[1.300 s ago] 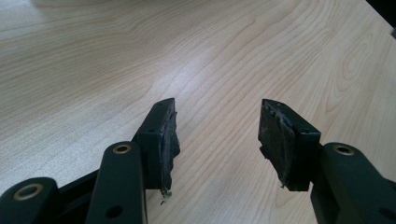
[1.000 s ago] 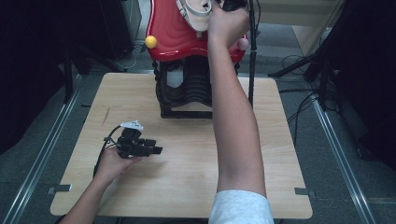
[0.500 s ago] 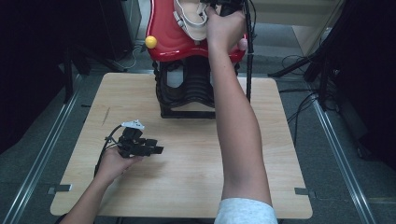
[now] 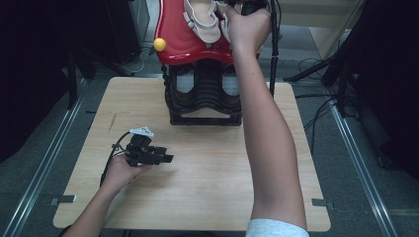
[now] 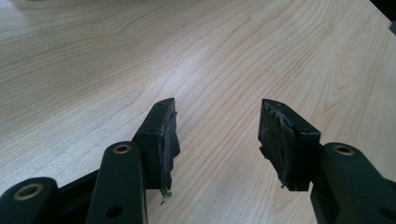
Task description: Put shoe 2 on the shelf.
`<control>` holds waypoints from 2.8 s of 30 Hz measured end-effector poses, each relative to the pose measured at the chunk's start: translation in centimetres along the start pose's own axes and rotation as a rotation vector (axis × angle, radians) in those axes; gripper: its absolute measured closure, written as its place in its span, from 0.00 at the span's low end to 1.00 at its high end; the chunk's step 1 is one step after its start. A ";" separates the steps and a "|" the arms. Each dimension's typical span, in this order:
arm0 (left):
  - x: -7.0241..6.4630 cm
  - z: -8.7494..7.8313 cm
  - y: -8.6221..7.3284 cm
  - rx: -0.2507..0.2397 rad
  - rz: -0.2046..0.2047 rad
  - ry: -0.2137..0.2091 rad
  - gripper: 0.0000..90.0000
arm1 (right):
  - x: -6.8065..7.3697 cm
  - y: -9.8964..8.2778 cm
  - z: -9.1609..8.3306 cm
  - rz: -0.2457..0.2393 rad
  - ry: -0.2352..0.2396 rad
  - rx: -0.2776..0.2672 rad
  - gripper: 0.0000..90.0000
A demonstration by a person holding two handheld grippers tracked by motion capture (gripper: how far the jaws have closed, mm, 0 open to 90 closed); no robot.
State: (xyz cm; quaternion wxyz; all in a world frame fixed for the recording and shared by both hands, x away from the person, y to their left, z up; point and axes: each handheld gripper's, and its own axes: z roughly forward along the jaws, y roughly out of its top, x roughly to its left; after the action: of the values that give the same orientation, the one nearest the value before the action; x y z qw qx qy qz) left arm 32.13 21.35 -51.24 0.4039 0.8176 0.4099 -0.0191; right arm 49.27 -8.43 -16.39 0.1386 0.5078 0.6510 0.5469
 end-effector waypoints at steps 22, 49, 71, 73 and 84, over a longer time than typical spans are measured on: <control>0.0 0.2 0.0 0.010 0.002 0.002 0.52 | -4.3 0.3 -4.0 0.004 0.003 0.032 0.63; 0.1 0.2 -0.2 -0.001 0.019 0.020 0.50 | -11.2 -3.4 -6.9 0.009 -0.052 0.030 0.57; 0.1 0.2 -0.2 0.001 0.022 0.026 0.49 | -15.0 -8.3 -7.0 0.027 -0.062 0.075 0.55; 0.1 0.2 -0.2 0.000 0.022 0.027 0.49 | -15.2 -8.7 -7.0 0.026 -0.059 0.077 0.55; 0.0 0.2 -0.2 -0.007 0.017 0.036 0.49 | -16.4 -11.7 -7.3 0.048 -0.036 0.110 0.53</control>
State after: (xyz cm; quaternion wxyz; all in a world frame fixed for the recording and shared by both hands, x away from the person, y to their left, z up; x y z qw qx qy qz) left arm 32.08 21.27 -51.52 0.3994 0.8200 0.4100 0.0004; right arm 45.23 -24.61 -29.90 0.1091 0.5400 0.6650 0.5042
